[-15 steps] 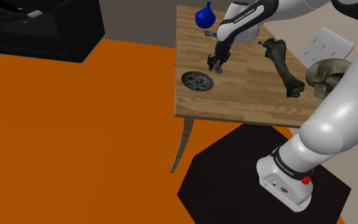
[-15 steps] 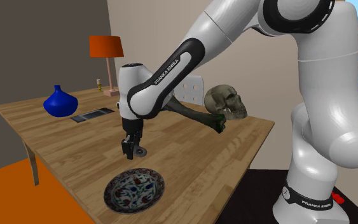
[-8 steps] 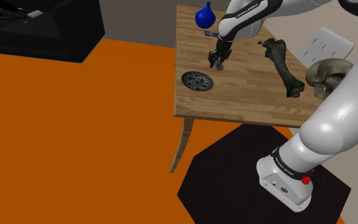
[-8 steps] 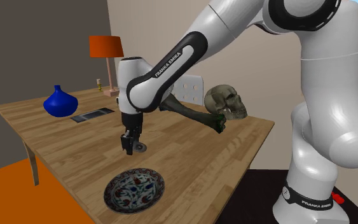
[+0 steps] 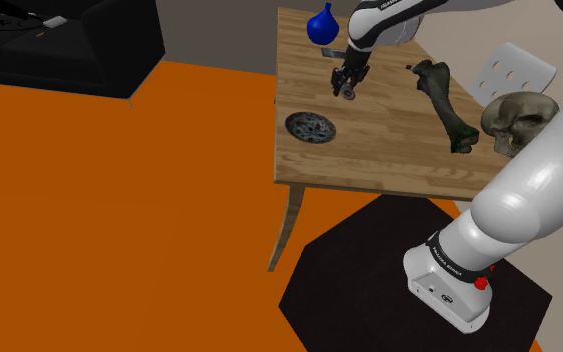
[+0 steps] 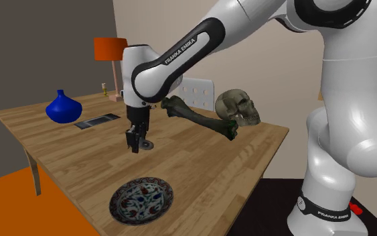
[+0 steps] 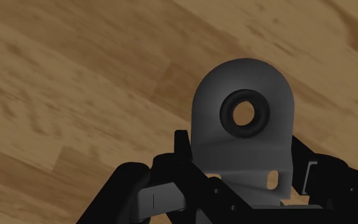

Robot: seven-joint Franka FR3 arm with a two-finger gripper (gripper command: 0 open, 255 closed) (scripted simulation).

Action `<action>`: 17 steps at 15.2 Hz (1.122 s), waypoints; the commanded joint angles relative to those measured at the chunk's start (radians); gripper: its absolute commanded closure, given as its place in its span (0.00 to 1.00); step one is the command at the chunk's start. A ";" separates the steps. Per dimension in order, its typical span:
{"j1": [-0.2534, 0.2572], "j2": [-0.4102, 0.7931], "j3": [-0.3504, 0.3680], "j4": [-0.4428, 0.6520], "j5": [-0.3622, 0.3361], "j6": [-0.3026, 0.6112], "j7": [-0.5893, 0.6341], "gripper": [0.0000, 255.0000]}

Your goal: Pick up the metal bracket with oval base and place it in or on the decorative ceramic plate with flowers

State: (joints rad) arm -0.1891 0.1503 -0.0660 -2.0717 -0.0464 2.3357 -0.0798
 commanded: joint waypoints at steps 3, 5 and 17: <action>0.000 -0.023 0.000 0.026 0.000 -0.050 -0.003 1.00; 0.000 -0.035 0.000 0.039 0.000 -0.075 -0.003 1.00; 0.128 -0.199 0.117 -0.144 -0.041 -0.070 0.266 1.00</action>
State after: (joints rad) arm -0.0720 -0.0409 0.0386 -2.2091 -0.0853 2.2688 0.1598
